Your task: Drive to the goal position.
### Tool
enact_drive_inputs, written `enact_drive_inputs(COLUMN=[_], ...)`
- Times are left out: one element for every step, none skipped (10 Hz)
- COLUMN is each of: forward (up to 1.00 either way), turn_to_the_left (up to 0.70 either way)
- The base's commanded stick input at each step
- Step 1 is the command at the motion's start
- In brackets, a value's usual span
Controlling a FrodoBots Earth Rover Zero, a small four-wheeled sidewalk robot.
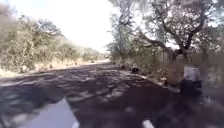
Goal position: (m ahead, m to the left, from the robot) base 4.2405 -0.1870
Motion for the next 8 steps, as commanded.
enact_drive_inputs(forward=[0.50,0.50,0.50,0.50,0.50,0.50,0.50,0.50], turn_to_the_left=[0.00,0.00,0.00,0.00,0.00,0.00,0.00,0.00])
